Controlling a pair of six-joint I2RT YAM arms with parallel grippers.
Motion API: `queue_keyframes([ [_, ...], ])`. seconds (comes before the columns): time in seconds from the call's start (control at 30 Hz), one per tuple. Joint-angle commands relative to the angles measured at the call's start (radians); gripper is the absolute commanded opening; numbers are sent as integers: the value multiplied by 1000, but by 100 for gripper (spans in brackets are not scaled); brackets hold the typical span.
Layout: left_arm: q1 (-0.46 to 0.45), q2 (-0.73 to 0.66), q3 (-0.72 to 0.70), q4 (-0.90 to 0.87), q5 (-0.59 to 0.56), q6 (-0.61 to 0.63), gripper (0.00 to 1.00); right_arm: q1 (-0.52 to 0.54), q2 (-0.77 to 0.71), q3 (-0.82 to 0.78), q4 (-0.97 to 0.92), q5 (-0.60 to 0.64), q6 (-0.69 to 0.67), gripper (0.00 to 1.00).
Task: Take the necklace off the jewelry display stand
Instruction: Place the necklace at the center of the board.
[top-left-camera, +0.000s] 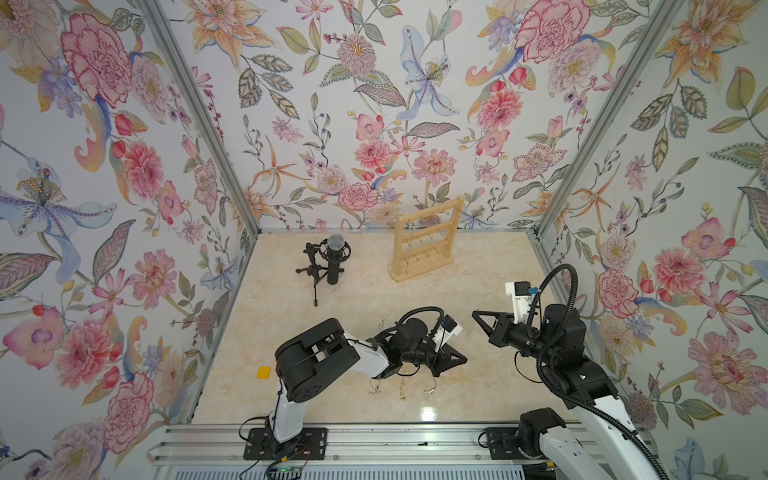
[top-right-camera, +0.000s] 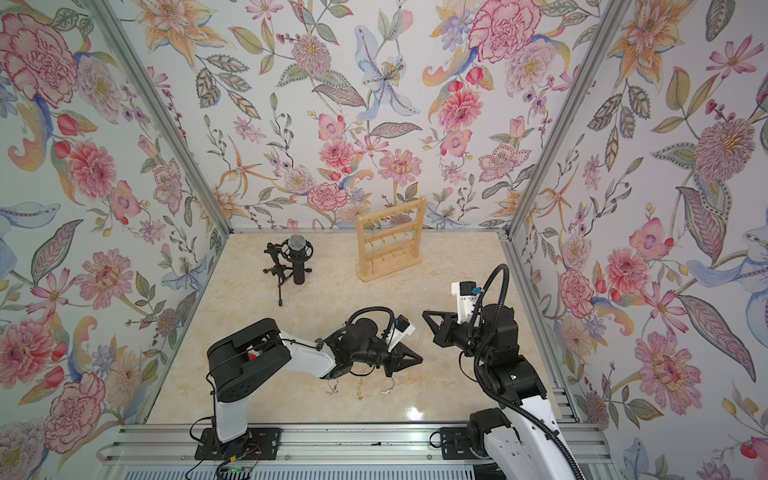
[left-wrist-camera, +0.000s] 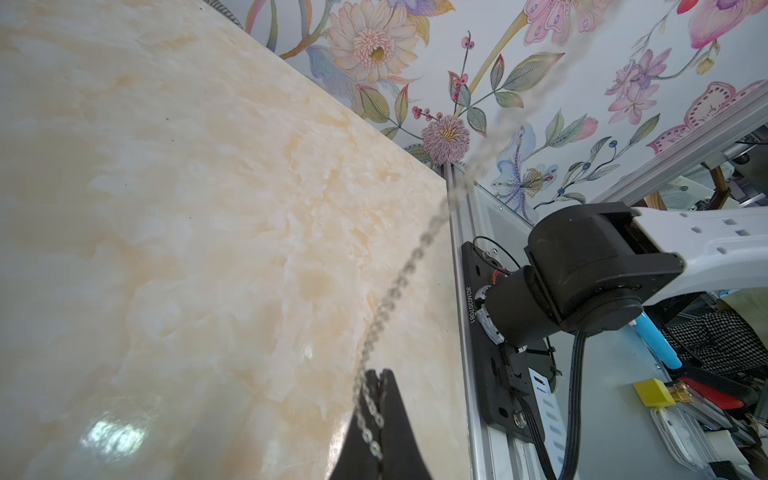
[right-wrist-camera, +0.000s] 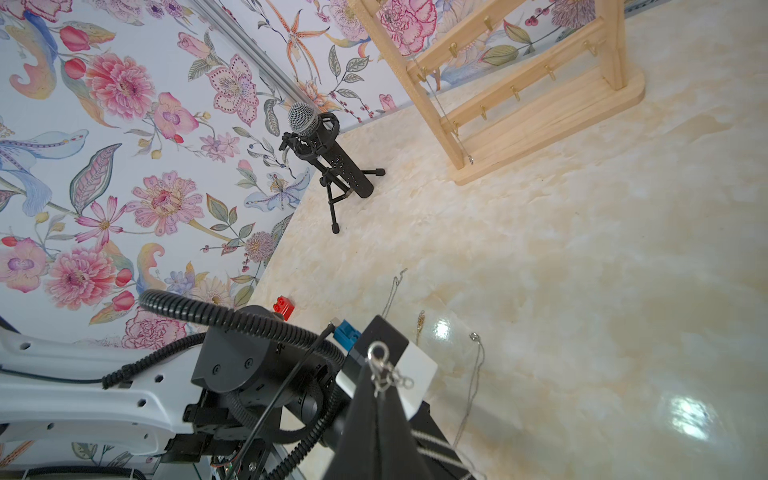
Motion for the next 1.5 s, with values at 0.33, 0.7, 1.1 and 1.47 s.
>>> queue_keyframes([
  [0.33,-70,-27,-51,-3,-82,34,0,-6,68,-25,17,72,70,0],
  [0.7,-119,-24,-78,4,-117,3,0,-1,120,-68,18,120,79,0],
  [1.1,-166,-22,-94,12,-169,-22,0,41,214,-89,28,171,54,0],
  [1.47,-198,-5,-49,-103,-238,-26,0,104,303,-86,79,236,41,0],
])
